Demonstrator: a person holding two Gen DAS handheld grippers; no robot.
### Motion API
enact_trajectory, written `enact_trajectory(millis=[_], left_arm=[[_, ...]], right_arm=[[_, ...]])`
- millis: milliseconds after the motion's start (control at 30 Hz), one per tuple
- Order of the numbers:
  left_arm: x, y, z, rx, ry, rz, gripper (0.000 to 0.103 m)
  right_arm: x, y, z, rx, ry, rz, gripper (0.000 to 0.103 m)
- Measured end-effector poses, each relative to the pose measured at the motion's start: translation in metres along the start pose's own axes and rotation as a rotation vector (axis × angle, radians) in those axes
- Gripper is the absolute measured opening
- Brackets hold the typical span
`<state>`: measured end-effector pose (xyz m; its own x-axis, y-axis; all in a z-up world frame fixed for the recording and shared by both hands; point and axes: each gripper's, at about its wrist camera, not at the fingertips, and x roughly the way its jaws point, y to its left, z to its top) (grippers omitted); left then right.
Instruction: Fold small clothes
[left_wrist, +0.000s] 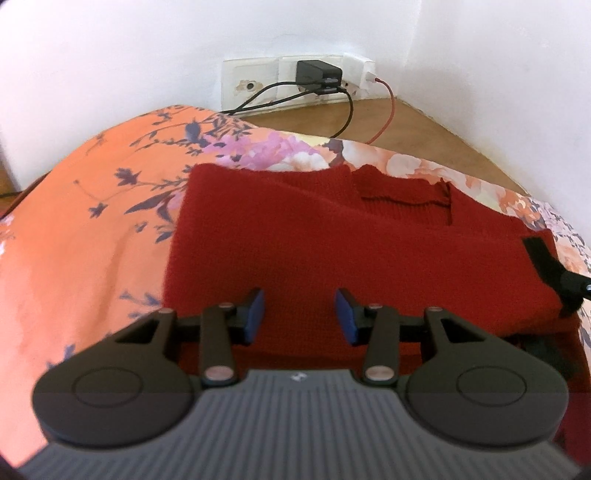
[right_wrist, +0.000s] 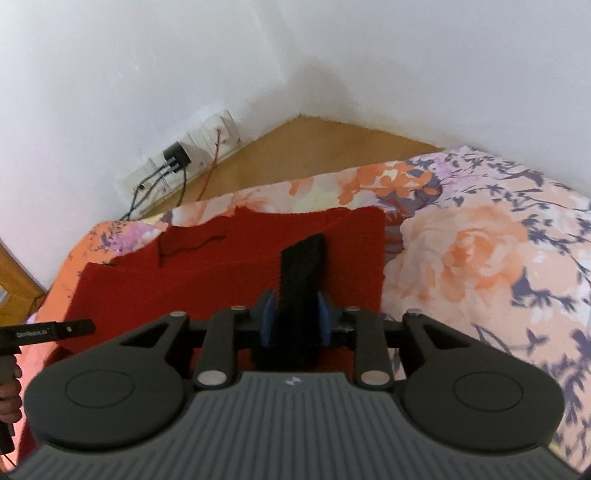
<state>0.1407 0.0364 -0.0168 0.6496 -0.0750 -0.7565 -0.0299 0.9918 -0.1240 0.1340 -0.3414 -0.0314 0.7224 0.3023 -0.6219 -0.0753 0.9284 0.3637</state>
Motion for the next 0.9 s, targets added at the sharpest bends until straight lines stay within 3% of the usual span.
enact_trajectory(millis=[100,233,367,600,900], left_arm=[[-0.018,0.010,-0.010,0.000,-0.004,0.001,0.045],[-0.044,0.029,-0.027,-0.011,0.005,0.005,0.045],[-0.069,0.048,-0.046,-0.015,0.011,0.011,0.045],[-0.098,0.075,-0.079,-0.006,0.040,0.006,0.045],[-0.121,0.098,-0.115,-0.012,0.060,0.006,0.045]], right_arm=[[-0.024,0.004,-0.011,0.031,-0.012,0.008,0.036],[-0.056,0.013,-0.033,0.054,-0.012,0.007,0.055],[-0.089,0.025,-0.062,0.041,-0.024,-0.041,0.066],[-0.134,0.043,-0.113,0.037,-0.006,-0.084,0.070],[-0.162,0.052,-0.154,0.055,0.020,-0.140,0.072]])
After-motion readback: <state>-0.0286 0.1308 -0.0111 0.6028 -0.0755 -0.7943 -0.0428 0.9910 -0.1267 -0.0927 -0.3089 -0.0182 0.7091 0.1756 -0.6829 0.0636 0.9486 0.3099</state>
